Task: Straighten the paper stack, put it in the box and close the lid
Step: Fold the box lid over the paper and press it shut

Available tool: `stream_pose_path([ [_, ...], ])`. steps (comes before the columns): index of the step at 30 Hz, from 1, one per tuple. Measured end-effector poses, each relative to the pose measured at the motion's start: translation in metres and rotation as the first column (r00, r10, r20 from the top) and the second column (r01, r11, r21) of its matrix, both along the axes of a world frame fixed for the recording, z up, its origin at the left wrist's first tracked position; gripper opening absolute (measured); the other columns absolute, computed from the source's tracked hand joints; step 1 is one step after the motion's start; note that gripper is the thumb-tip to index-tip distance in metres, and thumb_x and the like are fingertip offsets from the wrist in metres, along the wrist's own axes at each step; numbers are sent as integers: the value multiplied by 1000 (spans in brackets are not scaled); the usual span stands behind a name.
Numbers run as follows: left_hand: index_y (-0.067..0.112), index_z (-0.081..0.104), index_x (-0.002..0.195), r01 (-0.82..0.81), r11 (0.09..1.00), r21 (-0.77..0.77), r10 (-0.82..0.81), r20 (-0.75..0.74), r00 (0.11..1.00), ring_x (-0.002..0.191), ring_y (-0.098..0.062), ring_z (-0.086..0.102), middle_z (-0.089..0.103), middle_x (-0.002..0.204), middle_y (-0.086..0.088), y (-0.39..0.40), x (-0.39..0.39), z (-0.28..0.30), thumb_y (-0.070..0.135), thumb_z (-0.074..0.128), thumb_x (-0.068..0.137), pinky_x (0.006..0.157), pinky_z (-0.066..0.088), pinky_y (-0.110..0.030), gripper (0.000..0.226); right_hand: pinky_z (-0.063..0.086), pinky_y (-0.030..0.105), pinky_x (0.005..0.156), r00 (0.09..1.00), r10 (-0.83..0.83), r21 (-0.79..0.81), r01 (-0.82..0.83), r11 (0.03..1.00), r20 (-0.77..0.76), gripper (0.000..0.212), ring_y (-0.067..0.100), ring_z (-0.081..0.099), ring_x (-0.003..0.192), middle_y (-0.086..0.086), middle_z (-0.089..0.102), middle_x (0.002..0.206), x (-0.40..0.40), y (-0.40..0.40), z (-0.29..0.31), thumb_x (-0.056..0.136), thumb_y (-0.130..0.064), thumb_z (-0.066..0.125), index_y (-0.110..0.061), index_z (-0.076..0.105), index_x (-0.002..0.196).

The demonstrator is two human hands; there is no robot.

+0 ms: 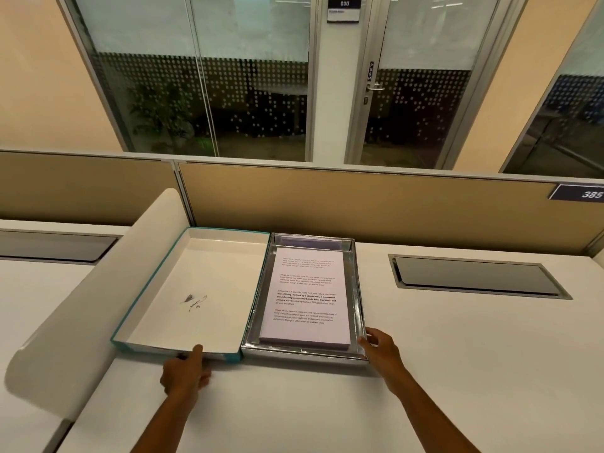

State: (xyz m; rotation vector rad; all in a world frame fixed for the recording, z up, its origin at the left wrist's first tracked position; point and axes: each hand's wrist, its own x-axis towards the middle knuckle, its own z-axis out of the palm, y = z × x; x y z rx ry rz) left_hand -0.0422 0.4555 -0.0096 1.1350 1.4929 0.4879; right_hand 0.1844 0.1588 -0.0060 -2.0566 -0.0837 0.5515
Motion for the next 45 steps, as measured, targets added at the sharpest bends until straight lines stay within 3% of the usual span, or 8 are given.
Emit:
stream_pose_path([
  [6, -4, 54, 113, -26, 972, -232, 78, 218, 973, 93, -38, 61, 59, 116, -27, 12, -3, 12, 10, 68, 83, 81, 54, -49, 36, 49, 36, 95, 1000, 8, -3, -8, 1000, 4, 46, 31, 57, 119, 14, 57, 134, -2, 1, -1, 93, -18, 58, -8, 48, 136],
  [12, 5, 58, 100, 117, 881, -457, 188, 567, 802, 119, -43, 51, 58, 115, -19, 14, -13, 20, 9, 61, 88, 104, 42, -58, 12, 50, 27, 81, 1000, 21, 2, -21, 1000, -8, 43, 18, 55, 94, 13, 61, 127, -1, 0, 0, 93, -18, 59, -8, 49, 134],
  [19, 21, 49, 113, 148, 977, -156, 13, 728, 685, 105, -36, 57, 57, 112, -11, 20, -6, 27, -9, 51, 90, 72, 57, -56, 38, 50, 20, 71, 999, 28, 20, -27, 999, -22, 41, 16, 57, 87, 4, 61, 107, -2, -1, 4, 93, -19, 60, -10, 52, 132],
  [25, 15, 37, 137, 142, 961, 238, -245, 488, 838, 118, -41, 55, 52, 132, -24, 6, 2, 31, -11, 66, 80, 91, 54, -48, 69, 48, 12, 58, 999, 19, 22, -18, 1000, -42, 41, 13, 58, 84, -1, 59, 104, -2, -1, 4, 93, -20, 59, -12, 51, 133],
  [31, 10, 48, 135, 320, 801, 506, -437, 131, 890, 114, -35, 62, 61, 130, -16, -37, 26, 40, 4, 80, 73, 97, 50, -51, 70, 52, 26, 77, 999, 7, 54, -6, 999, -34, 44, 19, 58, 95, 11, 62, 122, -4, -3, 4, 92, -18, 60, -9, 50, 134],
  [35, 11, 49, 135, 433, 589, 683, -544, -61, 837, 110, -26, 61, 63, 128, -11, -58, 38, 38, 11, 82, 72, 94, 52, -42, 71, 54, 37, 90, 999, 4, 74, -1, 997, -40, 44, 24, 59, 103, 13, 61, 127, -5, -3, 5, 92, -18, 61, -9, 51, 134],
  [40, 12, 43, 142, 626, 144, 766, -602, -434, 670, 129, -32, 50, 56, 139, -9, -68, 46, 26, 3, 83, 67, 105, 45, -48, 85, 53, 41, 96, 993, -35, 71, 43, 997, -109, 36, 28, 60, 109, 11, 63, 124, -3, 1, 9, 95, -35, 53, -14, 58, 124],
  [45, 11, 53, 135, 680, -60, 731, -509, -609, 609, 120, -38, 57, 61, 134, -10, -82, 61, 24, 5, 86, 60, 103, 40, -57, 81, 53, 46, 91, 955, -99, 219, 164, 962, -280, 40, 32, 62, 104, 4, 64, 114, -2, 6, 21, 97, -52, 33, -24, 56, 113],
])
